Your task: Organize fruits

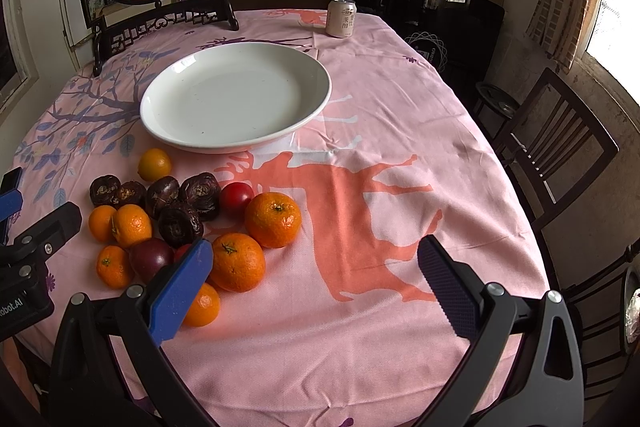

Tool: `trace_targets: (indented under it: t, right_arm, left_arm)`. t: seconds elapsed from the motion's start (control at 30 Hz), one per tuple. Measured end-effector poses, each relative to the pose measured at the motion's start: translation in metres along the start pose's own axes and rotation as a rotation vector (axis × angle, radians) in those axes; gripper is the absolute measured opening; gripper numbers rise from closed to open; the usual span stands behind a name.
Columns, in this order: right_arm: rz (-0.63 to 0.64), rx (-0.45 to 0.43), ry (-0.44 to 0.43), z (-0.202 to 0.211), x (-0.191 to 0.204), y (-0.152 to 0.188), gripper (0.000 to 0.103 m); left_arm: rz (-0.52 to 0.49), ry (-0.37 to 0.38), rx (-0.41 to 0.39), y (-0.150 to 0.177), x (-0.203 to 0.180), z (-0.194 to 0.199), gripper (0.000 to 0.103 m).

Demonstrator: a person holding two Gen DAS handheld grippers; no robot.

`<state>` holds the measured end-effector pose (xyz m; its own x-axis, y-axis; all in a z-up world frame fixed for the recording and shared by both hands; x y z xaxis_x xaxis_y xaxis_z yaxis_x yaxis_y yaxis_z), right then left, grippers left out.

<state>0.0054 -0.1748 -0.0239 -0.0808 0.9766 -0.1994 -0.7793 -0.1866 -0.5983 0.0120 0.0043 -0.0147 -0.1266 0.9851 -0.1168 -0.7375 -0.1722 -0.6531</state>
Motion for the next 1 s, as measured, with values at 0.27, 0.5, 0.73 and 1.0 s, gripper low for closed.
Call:
trace_targets:
  t: [0.27, 0.5, 0.73, 1.0]
  right_arm:
    - [0.0, 0.0, -0.002, 0.0002, 0.0005, 0.0002, 0.102]
    - [0.0, 0.001, -0.002, 0.0009, 0.0004, 0.001, 0.102]
    - [0.0, 0.001, -0.003, 0.001, 0.001, 0.0005, 0.102]
    - [0.0, -0.001, -0.006, 0.0019, 0.0025, 0.002, 0.102]
  left_arm:
    - [0.0, 0.001, 0.001, -0.0003, 0.0001, -0.0002, 0.101]
    - [0.0, 0.0, 0.003, 0.0019, -0.0006, -0.0011, 0.101]
    - [0.0, 0.0, 0.003, 0.0039, -0.0019, -0.0021, 0.101]
    - [0.004, -0.012, -0.005, 0.0079, 0.0031, -0.006, 0.101]
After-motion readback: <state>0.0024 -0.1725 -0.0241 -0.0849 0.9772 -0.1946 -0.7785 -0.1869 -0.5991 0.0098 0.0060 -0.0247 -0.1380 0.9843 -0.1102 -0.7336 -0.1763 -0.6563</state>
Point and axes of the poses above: each gripper's, at about its wrist camera, not at the fingertips, and z roughly against the way its jaws point, x to its left, y to its underside, the point moved 2 cm from there along -z, roughly the way its jaws point, and after that the axes turned 11 degrees about z, right-handed, at the moved point
